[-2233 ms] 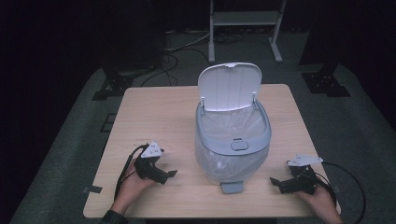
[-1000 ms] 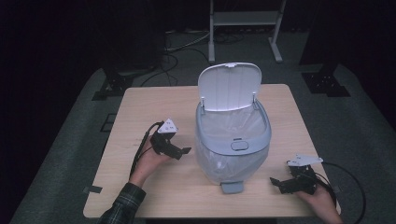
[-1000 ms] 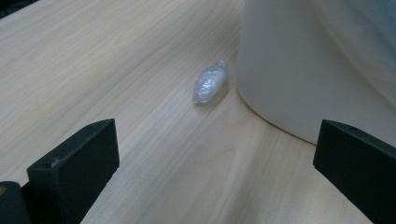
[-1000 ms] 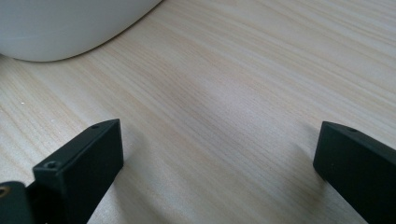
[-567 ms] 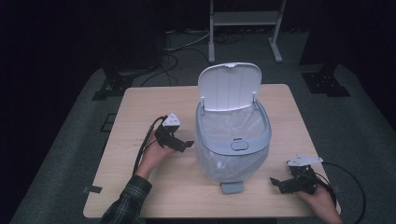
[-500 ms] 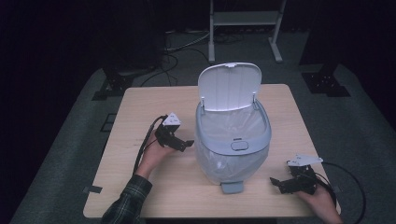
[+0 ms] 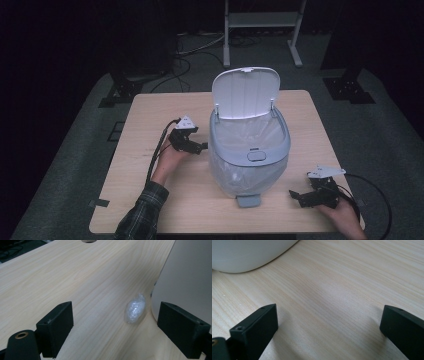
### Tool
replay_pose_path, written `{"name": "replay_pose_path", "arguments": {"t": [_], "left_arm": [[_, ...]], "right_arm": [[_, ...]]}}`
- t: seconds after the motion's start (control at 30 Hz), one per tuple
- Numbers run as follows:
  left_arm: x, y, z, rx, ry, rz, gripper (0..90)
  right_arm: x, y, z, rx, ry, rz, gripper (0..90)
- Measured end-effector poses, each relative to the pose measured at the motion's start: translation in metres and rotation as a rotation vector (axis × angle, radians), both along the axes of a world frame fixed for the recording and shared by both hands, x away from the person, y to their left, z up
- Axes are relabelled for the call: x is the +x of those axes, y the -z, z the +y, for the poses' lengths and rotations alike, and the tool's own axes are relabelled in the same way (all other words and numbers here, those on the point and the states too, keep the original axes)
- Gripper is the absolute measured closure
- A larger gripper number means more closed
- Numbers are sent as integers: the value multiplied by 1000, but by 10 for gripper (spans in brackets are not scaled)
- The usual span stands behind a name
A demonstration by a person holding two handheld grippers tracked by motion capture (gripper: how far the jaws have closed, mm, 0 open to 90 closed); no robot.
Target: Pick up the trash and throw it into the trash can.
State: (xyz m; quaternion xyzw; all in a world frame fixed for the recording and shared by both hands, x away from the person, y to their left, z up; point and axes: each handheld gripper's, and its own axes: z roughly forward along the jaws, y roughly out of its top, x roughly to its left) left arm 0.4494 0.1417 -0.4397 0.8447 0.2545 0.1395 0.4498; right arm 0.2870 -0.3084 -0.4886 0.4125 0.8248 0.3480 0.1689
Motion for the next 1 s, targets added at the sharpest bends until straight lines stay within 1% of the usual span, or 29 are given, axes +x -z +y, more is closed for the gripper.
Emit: {"name": "replay_pose_path", "arguments": {"t": [0.07,0.13,0.17,0.33,0.37,0.57,0.6,0.7,0.77,0.87,0.9,1.0], "left_arm": [[2,2,-2,-11,4,8,155],[3,3,-3,-14,4,10,158],[3,4,-4,-24,13,12,208],[6,6,-10,-35,19,22,217],[7,7,-11,-29,23,22,219],[9,8,-20,-32,31,31,237],[9,8,-22,-23,43,29,263],[10,9,-25,-21,43,32,273],[11,10,-27,-21,49,35,305],[13,13,-31,-18,53,42,310],[14,15,-33,-7,54,42,323],[15,18,-35,-9,56,54,340]], "right_arm": [[0,0,0,0,0,0,6],[0,0,0,0,0,0,6],[0,0,0,0,0,0,6],[0,0,0,0,0,0,6],[0,0,0,0,0,0,6],[0,0,0,0,-2,1,6],[0,0,0,0,-2,1,6],[0,0,0,0,-3,1,6],[0,0,0,0,-4,0,6],[0,0,0,0,-5,0,6],[0,0,0,0,-6,0,6],[0,0,0,0,-7,1,6]]}}
